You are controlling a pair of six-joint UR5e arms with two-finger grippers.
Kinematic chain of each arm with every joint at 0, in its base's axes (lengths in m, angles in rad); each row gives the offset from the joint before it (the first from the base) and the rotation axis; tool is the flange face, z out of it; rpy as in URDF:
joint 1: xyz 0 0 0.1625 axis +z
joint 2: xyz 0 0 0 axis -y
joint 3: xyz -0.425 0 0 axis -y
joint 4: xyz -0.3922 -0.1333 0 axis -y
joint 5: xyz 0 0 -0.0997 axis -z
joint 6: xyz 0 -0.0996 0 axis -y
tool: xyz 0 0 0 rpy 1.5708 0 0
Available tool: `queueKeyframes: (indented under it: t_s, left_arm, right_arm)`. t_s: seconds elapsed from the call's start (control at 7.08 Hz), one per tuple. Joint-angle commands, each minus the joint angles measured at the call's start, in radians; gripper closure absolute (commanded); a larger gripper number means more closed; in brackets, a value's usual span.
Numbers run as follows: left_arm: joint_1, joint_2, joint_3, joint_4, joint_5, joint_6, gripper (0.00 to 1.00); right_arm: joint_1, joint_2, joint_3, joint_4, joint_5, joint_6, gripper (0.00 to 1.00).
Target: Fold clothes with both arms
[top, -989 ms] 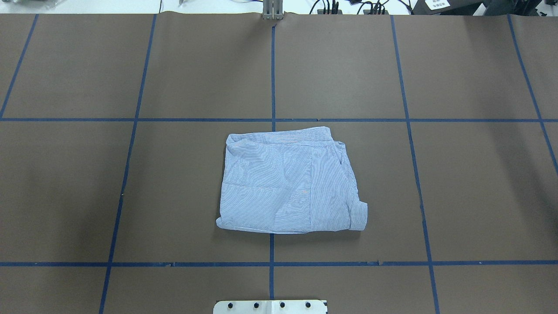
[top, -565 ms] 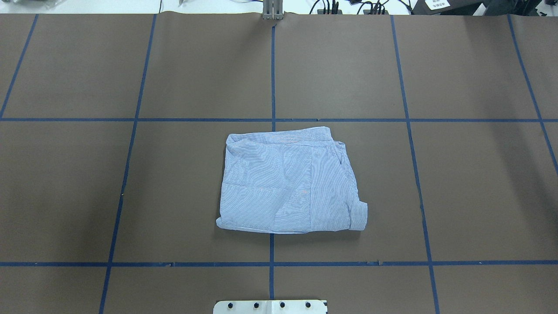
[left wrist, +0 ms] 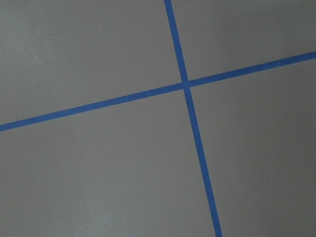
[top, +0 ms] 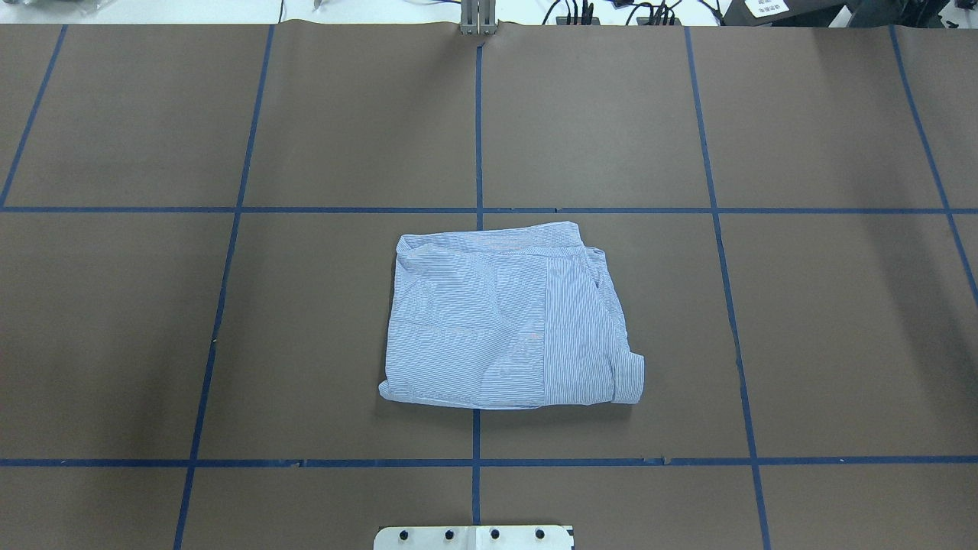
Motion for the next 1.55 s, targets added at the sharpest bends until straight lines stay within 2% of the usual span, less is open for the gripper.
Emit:
queueKeyframes:
  t_s: [0.0,0.28,0.57,0.71,1.13,1.41]
  left_arm:
    - [-0.001,0.001,0.001,0.002,-0.004,0.007,0.0]
    - [-0.001,-0.001,0.0,0.001,-0.004,0.007,0.0]
    - [-0.001,-0.001,0.0,0.001,-0.002,0.006,0.0]
    - [-0.001,-0.001,0.0,0.001,-0.001,0.006,0.0]
    - [-0.002,-0.001,0.007,0.002,-0.002,-0.01,0.0]
    - [-0.007,0.005,0.006,-0.01,-0.004,-0.157,0.0]
  right_arm:
    - [0.006,-0.041,-0.002,0.008,0.01,-0.004,0.0]
    - [0.006,-0.055,-0.002,0.051,0.001,0.007,0.0]
    - [0.006,-0.072,0.0,0.091,-0.081,0.035,0.0]
    - [0.006,-0.073,0.0,0.1,-0.096,0.077,0.0]
    - [0.004,-0.072,0.003,0.1,-0.094,0.13,0.0]
    - [0.004,-0.07,0.004,0.1,-0.093,0.13,0.0]
